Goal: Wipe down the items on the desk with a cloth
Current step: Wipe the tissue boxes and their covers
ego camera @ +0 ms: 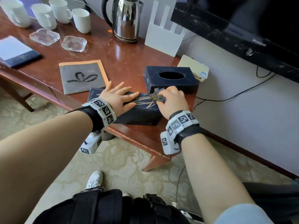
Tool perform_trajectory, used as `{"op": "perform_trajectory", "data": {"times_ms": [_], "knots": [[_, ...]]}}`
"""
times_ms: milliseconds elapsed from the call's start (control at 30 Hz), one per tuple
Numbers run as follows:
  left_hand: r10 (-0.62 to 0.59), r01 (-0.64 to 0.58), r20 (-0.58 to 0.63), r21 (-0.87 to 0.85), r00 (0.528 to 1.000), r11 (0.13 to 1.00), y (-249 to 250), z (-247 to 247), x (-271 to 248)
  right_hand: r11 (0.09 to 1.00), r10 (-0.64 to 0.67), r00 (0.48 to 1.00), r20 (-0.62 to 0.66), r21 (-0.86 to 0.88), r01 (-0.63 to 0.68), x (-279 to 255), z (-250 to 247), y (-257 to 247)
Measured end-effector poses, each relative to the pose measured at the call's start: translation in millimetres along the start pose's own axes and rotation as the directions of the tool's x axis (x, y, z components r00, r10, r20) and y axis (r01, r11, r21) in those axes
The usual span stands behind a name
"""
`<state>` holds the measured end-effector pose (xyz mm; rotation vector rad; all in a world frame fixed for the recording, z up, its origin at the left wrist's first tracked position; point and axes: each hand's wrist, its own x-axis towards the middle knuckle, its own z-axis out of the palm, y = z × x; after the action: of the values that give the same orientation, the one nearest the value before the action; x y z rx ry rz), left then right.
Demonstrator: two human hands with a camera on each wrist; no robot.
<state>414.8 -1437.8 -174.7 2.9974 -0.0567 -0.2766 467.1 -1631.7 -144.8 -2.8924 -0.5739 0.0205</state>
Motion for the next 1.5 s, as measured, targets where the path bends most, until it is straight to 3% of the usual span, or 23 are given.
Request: {"op": "perform_trajectory", "data": {"times_ms": [100, 200, 433, 567, 633, 733, 833, 900, 1033, 1133, 1233, 1333, 1400, 1500], "knots": [[0.0, 0.0, -0.006, 0.004, 1.0, 1.0, -1, 1, 1, 0.992, -0.109, 0.994, 0.03, -0.065, 0.11, -15, 0, 4], [0.0, 0.0, 0.007, -0.01, 1.0, 1.0, -3, 2, 3, 0.961, -0.207, 0.955, 0.212, -0.141, 0.24, -18, -11, 14], [0.012, -0.013, 0.018, 0.032, 1.0, 0.999, -2, 3, 1, 0.994, 0.11, 0.991, 0.073, 0.004, -0.111, 23, -3, -5], [-0.003, 0.001, 0.031, 0.058, 1.0, 0.998, 0, 3, 1, 0.976, -0.14, 0.989, 0.041, -0.162, 0.145, -13, 3, -6], [0.001, -0.002, 0.025, 0.064, 1.0, 0.998, 1, 4, 0, 0.97, -0.194, 0.978, 0.074, -0.133, 0.203, -24, 2, -1], [0.007, -0.008, 0.017, 0.052, 1.0, 0.999, 1, 3, 0, 0.983, -0.129, 0.989, 0.071, -0.122, 0.137, -7, -2, 0], [0.006, -0.007, 0.016, 0.052, 1.0, 0.999, 0, 3, 0, 0.996, 0.093, 0.995, 0.038, -0.017, -0.092, 20, 1, -4], [0.002, -0.003, 0.021, 0.052, 1.0, 0.999, 0, 4, 1, 0.986, 0.168, 0.985, 0.049, 0.011, -0.169, 26, 5, -6], [0.001, -0.002, 0.02, 0.049, 1.0, 0.999, 0, 5, 2, 0.989, -0.028, 0.999, 0.031, -0.143, 0.032, -2, 5, -3], [0.0, -0.002, 0.032, 0.065, 0.999, 0.998, 0, 5, 2, 0.989, -0.118, 0.988, 0.103, -0.083, 0.126, -23, 3, 11], [0.005, -0.007, 0.038, 0.062, 0.999, 0.998, 0, 5, 2, 0.995, -0.039, 0.987, 0.153, -0.08, 0.052, -12, -8, 19], [0.005, -0.008, 0.037, 0.07, 0.999, 0.998, 0, 4, 1, 0.994, 0.105, 0.994, -0.003, 0.021, -0.105, 10, -16, 16], [0.005, -0.007, 0.037, 0.068, 0.999, 0.998, 0, 4, 1, 0.983, 0.165, 0.986, -0.027, 0.084, -0.162, 17, -11, 3], [0.004, -0.007, 0.044, 0.065, 0.999, 0.998, 0, 4, 2, 0.991, 0.101, 0.995, 0.012, -0.091, -0.099, 8, 5, -23]]}}
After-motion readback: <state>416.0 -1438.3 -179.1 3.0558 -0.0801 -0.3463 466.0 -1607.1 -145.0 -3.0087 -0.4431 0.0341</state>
